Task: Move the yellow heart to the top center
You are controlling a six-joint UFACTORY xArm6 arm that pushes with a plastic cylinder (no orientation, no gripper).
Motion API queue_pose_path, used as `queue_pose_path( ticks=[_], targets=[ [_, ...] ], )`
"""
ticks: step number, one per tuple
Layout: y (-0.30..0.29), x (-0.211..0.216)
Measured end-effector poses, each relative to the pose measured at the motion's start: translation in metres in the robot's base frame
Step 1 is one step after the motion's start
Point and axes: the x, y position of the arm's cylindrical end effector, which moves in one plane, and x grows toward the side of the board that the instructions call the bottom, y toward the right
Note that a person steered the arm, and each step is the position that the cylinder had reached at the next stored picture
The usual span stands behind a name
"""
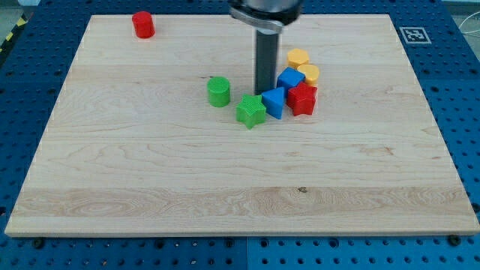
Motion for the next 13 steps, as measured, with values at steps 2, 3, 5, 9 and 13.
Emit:
queue_pose_path(
  ticks=[2, 3, 5, 9, 13],
  targets=[
    [0.095, 0.009],
    [0.122, 0.011],
    [0.089, -0.013],
    [0.065, -0.089],
    [0.035, -0.138]
  ],
)
